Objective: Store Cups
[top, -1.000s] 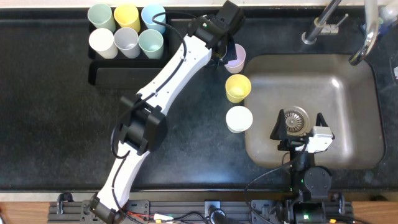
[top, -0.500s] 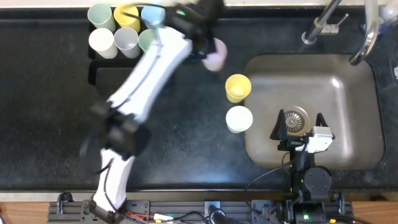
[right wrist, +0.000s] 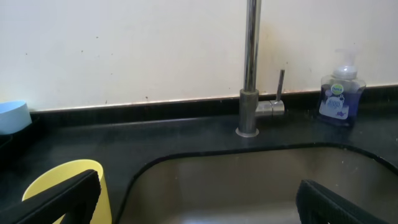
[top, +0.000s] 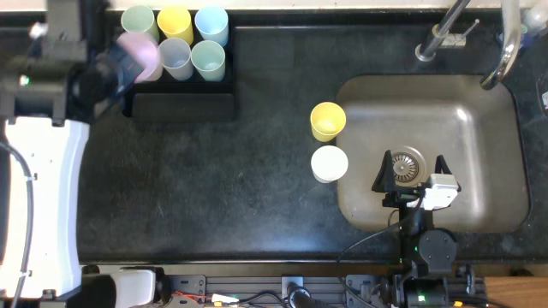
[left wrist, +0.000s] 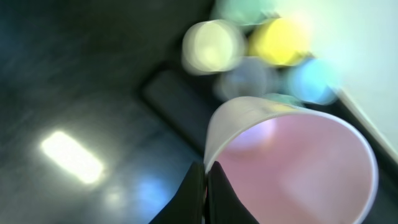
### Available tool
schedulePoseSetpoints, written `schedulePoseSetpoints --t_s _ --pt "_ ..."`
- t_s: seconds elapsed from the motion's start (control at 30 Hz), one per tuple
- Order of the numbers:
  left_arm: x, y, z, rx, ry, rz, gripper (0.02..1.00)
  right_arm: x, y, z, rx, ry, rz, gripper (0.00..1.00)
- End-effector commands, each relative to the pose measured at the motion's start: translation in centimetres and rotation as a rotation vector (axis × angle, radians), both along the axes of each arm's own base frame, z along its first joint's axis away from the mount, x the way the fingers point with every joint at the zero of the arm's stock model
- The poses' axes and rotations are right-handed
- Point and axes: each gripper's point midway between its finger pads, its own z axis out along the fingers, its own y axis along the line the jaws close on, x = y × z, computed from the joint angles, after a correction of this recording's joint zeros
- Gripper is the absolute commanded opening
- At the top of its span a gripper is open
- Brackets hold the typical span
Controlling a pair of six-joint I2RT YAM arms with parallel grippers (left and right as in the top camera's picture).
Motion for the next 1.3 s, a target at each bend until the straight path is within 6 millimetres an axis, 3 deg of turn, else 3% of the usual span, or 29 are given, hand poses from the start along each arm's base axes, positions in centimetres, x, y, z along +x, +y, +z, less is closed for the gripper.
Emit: schedulePoseSetpoints --t_s 0.03,0.13,0.33,0.7,1.1,1.3 --pt "-2.1 2.2 -5.0 -0.071 0.109 0.075 0.036 0.0 -0.2 -0.4 0.0 0.001 -0.01 0.998" --pt "-2.3 3.2 -6.1 -0.071 0.137 0.104 0.036 0.0 -0.2 -0.4 0.0 0.001 -0.01 0.998" --pt "-0.8 4.7 -7.7 -0.092 0.145 0.142 0.036 0.0 -0.2 -0.4 0.0 0.001 -0.01 0.998" --pt "2.7 4.6 -12.0 -0.154 0.179 0.128 0.036 0.0 -0.2 -0.4 0.0 0.001 -0.01 0.998" --pt "3.0 5.6 -14.8 -0.174 0.241 0.157 0.036 0.0 -0.2 -0.4 0.0 0.0 -0.01 0.998" --pt "3.3 5.9 -15.1 -0.169 0.238 0.165 0.036 0.0 -0.2 -0.4 0.0 0.001 -0.01 0.998"
